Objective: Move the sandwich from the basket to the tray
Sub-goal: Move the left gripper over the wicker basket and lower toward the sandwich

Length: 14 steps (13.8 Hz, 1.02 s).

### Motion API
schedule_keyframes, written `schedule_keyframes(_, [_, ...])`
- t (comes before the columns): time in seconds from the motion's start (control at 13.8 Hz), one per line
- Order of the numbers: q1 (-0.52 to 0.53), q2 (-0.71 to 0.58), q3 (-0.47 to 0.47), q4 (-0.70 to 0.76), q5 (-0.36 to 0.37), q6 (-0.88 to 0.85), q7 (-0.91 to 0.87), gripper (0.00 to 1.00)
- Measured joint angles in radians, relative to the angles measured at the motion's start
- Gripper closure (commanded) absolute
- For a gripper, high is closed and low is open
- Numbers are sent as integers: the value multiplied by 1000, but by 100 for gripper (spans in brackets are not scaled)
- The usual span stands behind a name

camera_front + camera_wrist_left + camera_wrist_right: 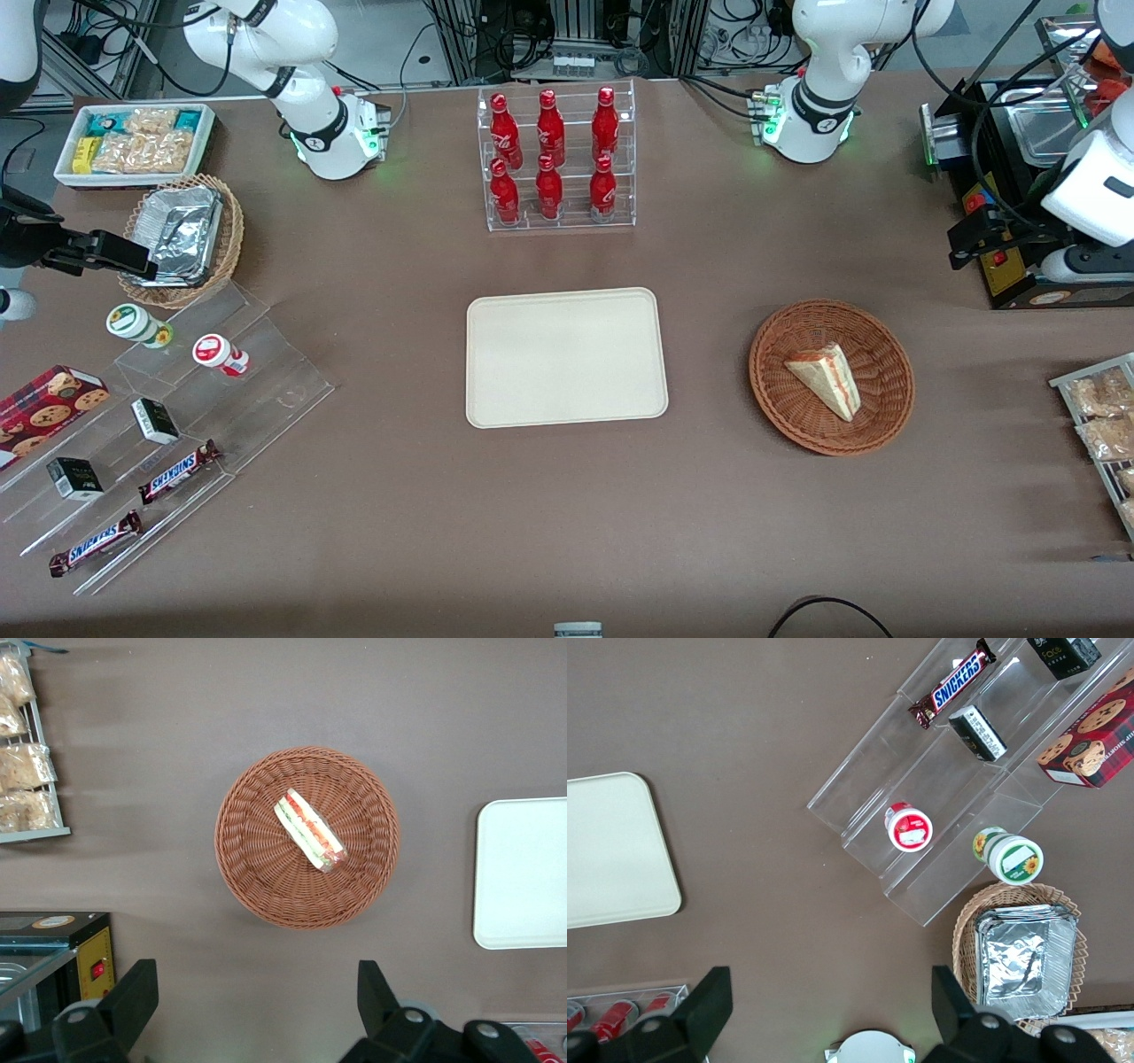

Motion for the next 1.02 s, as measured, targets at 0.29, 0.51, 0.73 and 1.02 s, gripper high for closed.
schedule_keyframes(0.29, [0,1,18,0,-5,0,0,1])
schedule_keyframes(0.51, [0,20,19,-9,-5,7,-24,1])
schedule_keyframes(0.73, [0,46,12,-104,-5,137,-110,1])
schedule_keyframes(1.02, [-2,56,-64,-311,35,387,-379,1])
